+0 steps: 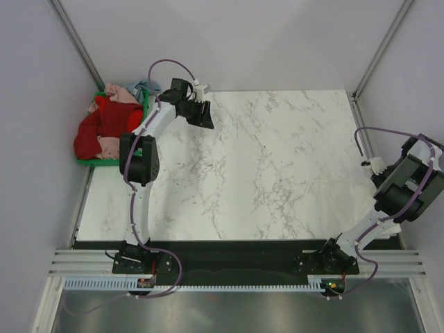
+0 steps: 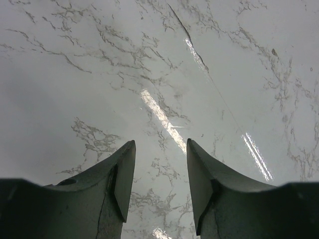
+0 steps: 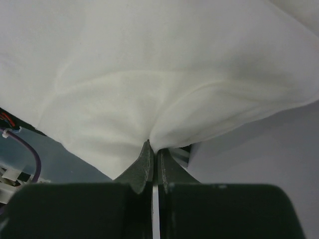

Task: Fold and stack the t-shirts
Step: Neatly place the folded tshirt to the corner, then reset both grippers

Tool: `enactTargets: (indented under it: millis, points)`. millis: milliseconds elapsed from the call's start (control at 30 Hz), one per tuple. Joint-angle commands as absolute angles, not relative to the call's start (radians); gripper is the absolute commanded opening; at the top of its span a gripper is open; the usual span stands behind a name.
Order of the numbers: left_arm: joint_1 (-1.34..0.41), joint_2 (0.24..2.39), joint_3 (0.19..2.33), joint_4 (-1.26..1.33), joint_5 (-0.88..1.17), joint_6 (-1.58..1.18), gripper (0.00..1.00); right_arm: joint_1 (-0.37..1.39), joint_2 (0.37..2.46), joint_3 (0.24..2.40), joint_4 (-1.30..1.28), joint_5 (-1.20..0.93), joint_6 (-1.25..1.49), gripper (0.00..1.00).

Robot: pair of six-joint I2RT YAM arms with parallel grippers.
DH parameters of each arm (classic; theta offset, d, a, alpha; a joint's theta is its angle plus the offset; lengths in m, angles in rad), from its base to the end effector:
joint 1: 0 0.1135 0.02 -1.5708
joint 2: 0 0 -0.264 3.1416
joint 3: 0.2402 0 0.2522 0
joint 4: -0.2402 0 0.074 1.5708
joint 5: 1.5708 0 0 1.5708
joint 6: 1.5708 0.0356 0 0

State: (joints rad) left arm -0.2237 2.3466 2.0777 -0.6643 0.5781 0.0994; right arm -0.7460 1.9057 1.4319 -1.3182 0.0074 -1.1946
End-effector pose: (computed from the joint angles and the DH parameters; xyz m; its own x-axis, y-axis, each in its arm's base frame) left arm 0.5015 -0.1341 0.2113 -0.7297 0.2513 -0.6359 0.5782 0.7231 -0.3778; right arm 0.2408 -0.2229 0.1975 -0.8934 -0.4408 0.0873 -0.4175 0.8861 0.2014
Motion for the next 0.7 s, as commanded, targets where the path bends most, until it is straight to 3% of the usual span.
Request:
enactTargets:
  millis: [0,267,333,367,433,467,500,667]
  points:
    - [-0.221,2.322,2.103,-0.644,0.595,0.137,0.53,-0.753,1.832,1.399,-1.374,0.02,-1.223,0.0]
    - [-0.222,2.333,2.12,-0.643,0.601,0.13,0.53,-0.753,1.83,1.396,-1.374,0.003,-1.187,0.0]
    - [-0.221,2.326,2.117,-0.646,0.601,0.13,0.54,-0.753,1.824,1.407,-1.388,0.003,-1.195,0.36]
    - [-0.219,2.322,2.117,-0.644,0.6,0.132,0.55,-0.753,1.821,1.417,-1.402,0.002,-1.207,0.49]
    - [-0.218,2.306,2.115,-0.646,0.592,0.133,0.56,-0.752,1.798,1.482,-1.443,-0.043,-1.212,0.62]
    - [-0.216,2.298,2.115,-0.647,0.586,0.133,0.57,-0.752,1.792,1.517,-1.456,-0.084,-1.215,0.93]
    - [-0.215,2.292,2.115,-0.647,0.574,0.132,0.58,-0.752,1.775,1.587,-1.459,-0.115,-1.206,0.98]
    - [-0.221,2.25,2.141,-0.641,0.566,0.098,0.63,-0.628,1.781,1.773,-1.451,-0.271,-1.117,0.98]
